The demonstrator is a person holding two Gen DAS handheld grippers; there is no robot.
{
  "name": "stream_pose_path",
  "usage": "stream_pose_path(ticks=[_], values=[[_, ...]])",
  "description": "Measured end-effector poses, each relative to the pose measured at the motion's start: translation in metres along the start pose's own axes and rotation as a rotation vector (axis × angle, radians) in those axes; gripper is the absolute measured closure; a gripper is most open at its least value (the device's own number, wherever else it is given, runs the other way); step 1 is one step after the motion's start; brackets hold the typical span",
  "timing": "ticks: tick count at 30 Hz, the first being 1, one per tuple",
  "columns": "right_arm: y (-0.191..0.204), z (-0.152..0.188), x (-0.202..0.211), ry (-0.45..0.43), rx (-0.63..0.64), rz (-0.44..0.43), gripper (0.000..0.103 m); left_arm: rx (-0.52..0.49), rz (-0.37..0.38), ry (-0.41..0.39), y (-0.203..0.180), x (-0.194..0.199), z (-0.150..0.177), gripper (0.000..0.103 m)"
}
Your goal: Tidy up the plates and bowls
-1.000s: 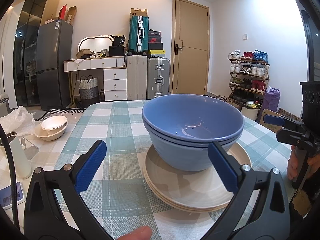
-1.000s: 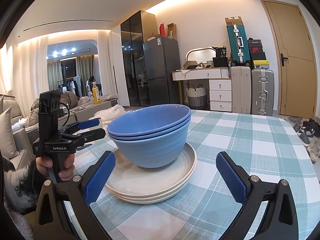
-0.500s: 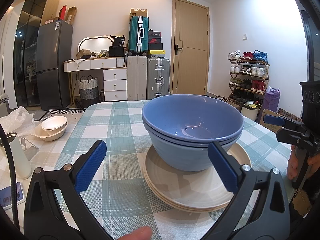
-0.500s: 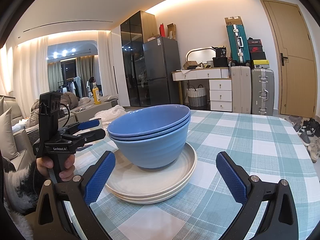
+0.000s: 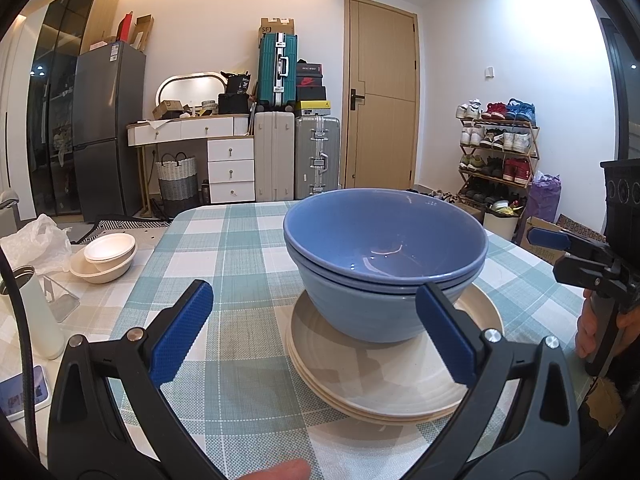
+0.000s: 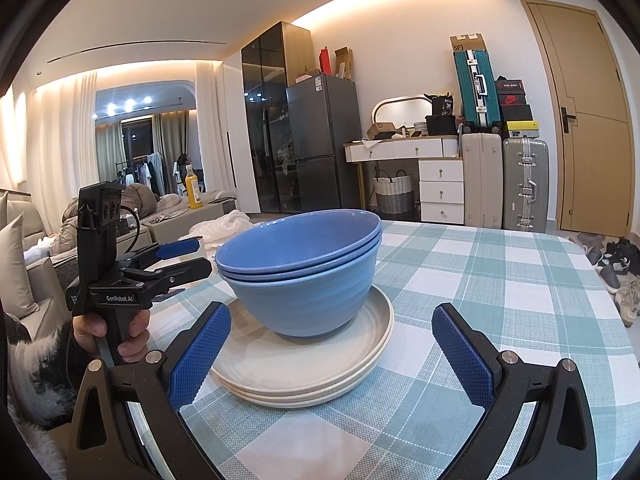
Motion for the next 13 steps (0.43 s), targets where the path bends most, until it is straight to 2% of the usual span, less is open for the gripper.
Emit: stream_pose_path(ticks=[13], values=[[-0.0002,-0.0002,0.0002,0.002,0.003,-0.001,0.000,-0.003,0.005,-0.002,-0.0010,-0.0001,0.0000,0.002]])
Point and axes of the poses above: each gripper's, at about its wrist camera, not at the fingertips, and x roughly against the way its jaws point, y to its left, z to its underside, the point moved 8 cm from there along -x, roughly the way its jaws point, and after that the axes turned 6 degrees about z, right-handed, at the moved point
